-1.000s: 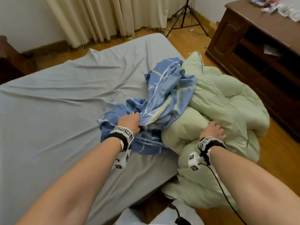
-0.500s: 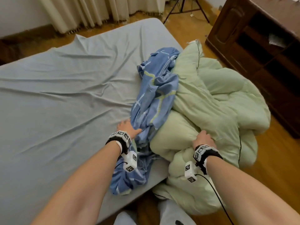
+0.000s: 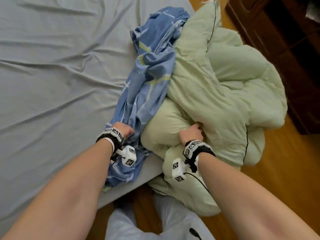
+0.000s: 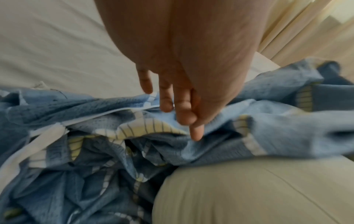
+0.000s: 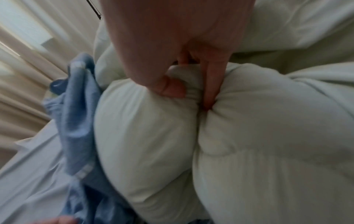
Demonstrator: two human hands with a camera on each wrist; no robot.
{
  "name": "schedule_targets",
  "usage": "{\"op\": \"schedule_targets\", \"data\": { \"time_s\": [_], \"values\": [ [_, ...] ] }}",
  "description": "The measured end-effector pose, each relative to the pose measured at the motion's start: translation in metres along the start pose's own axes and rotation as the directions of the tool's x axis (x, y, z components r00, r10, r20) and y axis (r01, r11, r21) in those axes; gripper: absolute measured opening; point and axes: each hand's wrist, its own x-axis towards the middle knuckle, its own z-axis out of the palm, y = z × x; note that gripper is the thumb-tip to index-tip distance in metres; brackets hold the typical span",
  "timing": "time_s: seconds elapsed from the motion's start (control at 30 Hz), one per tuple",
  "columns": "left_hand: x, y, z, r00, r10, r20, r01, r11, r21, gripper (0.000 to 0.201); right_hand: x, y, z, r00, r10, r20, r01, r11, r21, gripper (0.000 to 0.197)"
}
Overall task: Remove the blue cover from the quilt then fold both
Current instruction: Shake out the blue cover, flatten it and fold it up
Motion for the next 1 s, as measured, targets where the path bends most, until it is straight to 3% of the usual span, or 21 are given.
{"op": "schedule_targets", "data": {
  "time_s": [0.1, 0.2, 0.27, 0.4, 0.47, 0.5, 0.57, 0.67, 0.77, 0.8, 0.87, 0.9, 0.93, 1.0],
  "values": [
    [-0.01, -0.009, -0.006, 0.988, 0.04, -0.146, -0.041, 0.999, -0.009, 0.032, -0.014, -0.023, 0.014, 0.997, -0.016, 0.077, 0.013, 0.999, 0.04, 0.099],
    [0.0, -0.031, -0.014, 0.97, -0.085, -0.229, 0.042, 0.981, -0.188, 0.056, -0.019, -0.035, 0.033, 0.994, -0.054, 0.092, 0.063, 0.993, -0.104, 0.119],
    [0.017, -0.045, -0.009, 0.959, -0.155, -0.235, 0.091, 0.961, -0.261, 0.064, -0.013, -0.036, 0.049, 0.997, -0.046, 0.069, 0.057, 0.982, -0.181, 0.11],
    [0.056, -0.065, 0.025, 0.968, -0.201, -0.149, 0.113, 0.882, -0.458, 0.067, -0.001, -0.037, 0.07, 0.999, -0.018, -0.03, 0.013, 0.985, -0.172, 0.076],
    [0.059, -0.061, 0.036, 0.976, -0.21, -0.065, 0.147, 0.843, -0.517, 0.09, 0.004, -0.036, 0.075, 0.999, -0.007, -0.05, -0.002, 0.984, -0.178, 0.072],
    [0.058, -0.056, 0.04, 0.982, -0.19, -0.008, 0.158, 0.84, -0.519, 0.098, 0.006, -0.036, 0.075, 0.999, -0.006, -0.053, -0.004, 0.982, -0.189, 0.072],
    [0.054, -0.04, 0.043, 0.994, -0.098, 0.055, 0.113, 0.852, -0.512, 0.096, 0.008, -0.034, 0.074, 0.999, -0.003, -0.044, -0.006, 0.977, -0.212, 0.072],
    [0.036, -0.01, 0.045, 0.997, 0.069, 0.018, -0.053, 0.89, -0.452, 0.109, 0.005, -0.033, 0.071, 0.999, -0.004, -0.033, -0.003, 0.976, -0.218, 0.071],
    [0.016, 0.023, 0.041, 0.97, 0.24, 0.041, -0.194, 0.863, -0.466, 0.095, 0.0, -0.034, 0.061, 1.0, 0.001, -0.01, -0.003, 0.982, -0.187, 0.073],
    [0.016, 0.032, 0.042, 0.957, 0.281, 0.07, -0.218, 0.858, -0.464, 0.098, 0.002, -0.034, 0.058, 1.0, -0.003, -0.002, 0.002, 0.983, -0.186, 0.073],
    [0.031, 0.043, 0.051, 0.951, 0.301, 0.072, -0.23, 0.842, -0.488, 0.139, 0.01, -0.028, 0.053, 1.0, -0.016, 0.01, 0.018, 0.985, -0.172, 0.072],
    [0.043, 0.045, 0.056, 0.956, 0.286, 0.059, -0.226, 0.851, -0.474, 0.151, 0.014, -0.024, 0.051, 1.0, -0.03, 0.007, 0.031, 0.985, -0.167, 0.071],
    [0.046, 0.047, 0.058, 0.961, 0.274, 0.042, -0.224, 0.857, -0.465, 0.146, 0.017, -0.02, 0.05, 0.999, -0.042, 0.003, 0.042, 0.984, -0.17, 0.071],
    [0.039, 0.052, 0.056, 0.977, 0.215, -0.008, -0.192, 0.858, -0.476, 0.097, 0.021, -0.011, 0.047, 0.998, -0.064, -0.008, 0.061, 0.979, -0.192, 0.069]
  ]
}}
